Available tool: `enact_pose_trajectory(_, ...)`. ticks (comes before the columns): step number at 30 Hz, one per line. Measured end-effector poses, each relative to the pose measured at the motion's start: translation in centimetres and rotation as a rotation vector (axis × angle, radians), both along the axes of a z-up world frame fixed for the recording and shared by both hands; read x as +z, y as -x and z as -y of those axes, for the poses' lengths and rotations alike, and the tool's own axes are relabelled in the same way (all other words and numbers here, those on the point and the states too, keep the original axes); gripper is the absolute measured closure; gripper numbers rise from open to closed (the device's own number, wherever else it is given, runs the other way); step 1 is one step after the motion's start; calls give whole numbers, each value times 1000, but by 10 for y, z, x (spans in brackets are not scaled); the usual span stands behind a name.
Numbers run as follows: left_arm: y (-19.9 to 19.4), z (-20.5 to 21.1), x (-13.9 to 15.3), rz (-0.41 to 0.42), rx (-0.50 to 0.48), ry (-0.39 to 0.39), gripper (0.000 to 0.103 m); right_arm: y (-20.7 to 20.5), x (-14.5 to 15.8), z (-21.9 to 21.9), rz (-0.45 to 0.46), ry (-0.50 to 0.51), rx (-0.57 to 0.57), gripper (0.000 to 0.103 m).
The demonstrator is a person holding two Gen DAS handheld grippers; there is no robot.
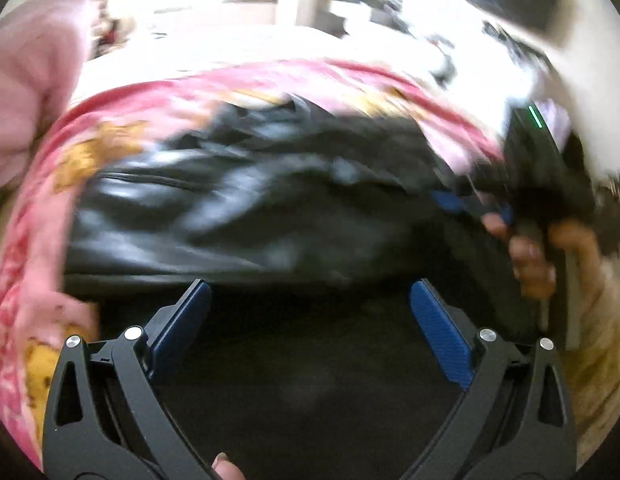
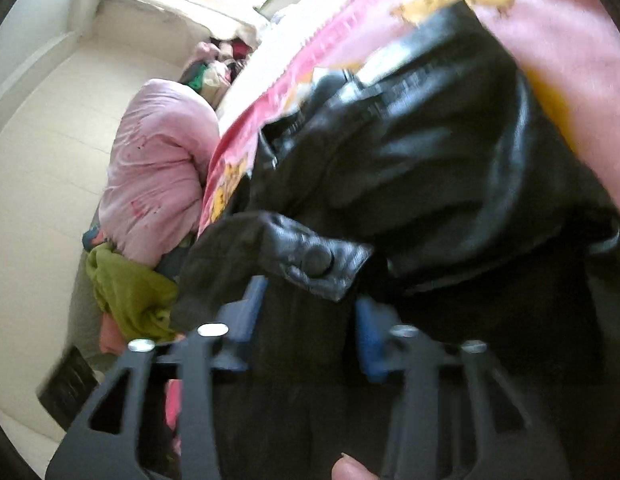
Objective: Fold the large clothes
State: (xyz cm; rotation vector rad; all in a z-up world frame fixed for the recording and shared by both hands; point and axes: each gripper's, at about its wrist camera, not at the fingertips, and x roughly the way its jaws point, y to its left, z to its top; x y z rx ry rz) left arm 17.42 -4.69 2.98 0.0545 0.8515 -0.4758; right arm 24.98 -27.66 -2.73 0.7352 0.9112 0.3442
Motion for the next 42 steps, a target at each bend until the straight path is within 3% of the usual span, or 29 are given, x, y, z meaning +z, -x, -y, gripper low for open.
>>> enact_pose_trajectory(3, -28, -47, 16, 39, 150, 33, 9, -2, 29, -14, 107, 194, 25, 91)
enact_pose_trajectory(7, -69, -93, 30, 81, 323, 35, 9, 0, 77, -17, 271, 299, 22, 96)
enact_pose_trajectory(11, -96, -105, 20, 39, 374, 117, 11, 0, 102, -6, 343, 393, 6, 96)
enact_pose_trajectory(12, -103, -100, 12, 28, 373, 109, 22, 0, 102, -3, 347, 414, -1, 96)
enact_pose_trajectory(13, -108, -93, 5, 16, 358, 94, 44, -3, 97, 0, 342, 428, -8, 96)
enact_pose_trajectory(16, -116, -75, -18, -13, 304, 50, 69, -11, 80, 5, 287, 440, -18, 96)
enact_pose_trajectory(18, -124, -63, -38, -51, 296, -3, 80, -17, 72, 7, 265, 459, -21, 96)
enact_pose_trajectory(21, -124, -50, -66, -92, 292, -76, 80, -21, 61, 6, 218, 503, -24, 95)
enact_pose_trajectory(24, -116, -39, -72, -46, 276, -152, 80, -26, 47, 4, 137, 559, -22, 91)
enact_pose_trajectory(26, -114, -41, -71, -53, 271, -147, 80, -26, 43, 6, 99, 616, -41, 79)
enact_pose_trajectory(28, -116, -48, -73, -74, 276, -107, 81, -21, 50, 10, 98, 648, -98, 54)
enact_pose_trajectory(31, -118, -47, -73, -73, 275, -107, 81, -14, 71, 4, 191, 663, -138, 53)
enact_pose_trajectory(35, -119, -45, -72, -68, 274, -114, 81, -28, 68, -35, 240, 659, 1, 53)
enact_pose_trajectory(37, -119, -45, -72, -69, 273, -112, 81, -44, 51, -48, 195, 669, 48, 55)
enact_pose_trajectory(39, -119, -46, -72, -72, 269, -109, 81, -60, 26, -52, 93, 736, 50, 55)
enact_pose_trajectory(41, -119, -46, -71, -77, 265, -101, 80, -76, -10, -46, -15, 739, 72, 57)
enact_pose_trajectory(42, -120, -47, -71, -78, 263, -98, 80, -77, -17, -45, -13, 740, 72, 57)
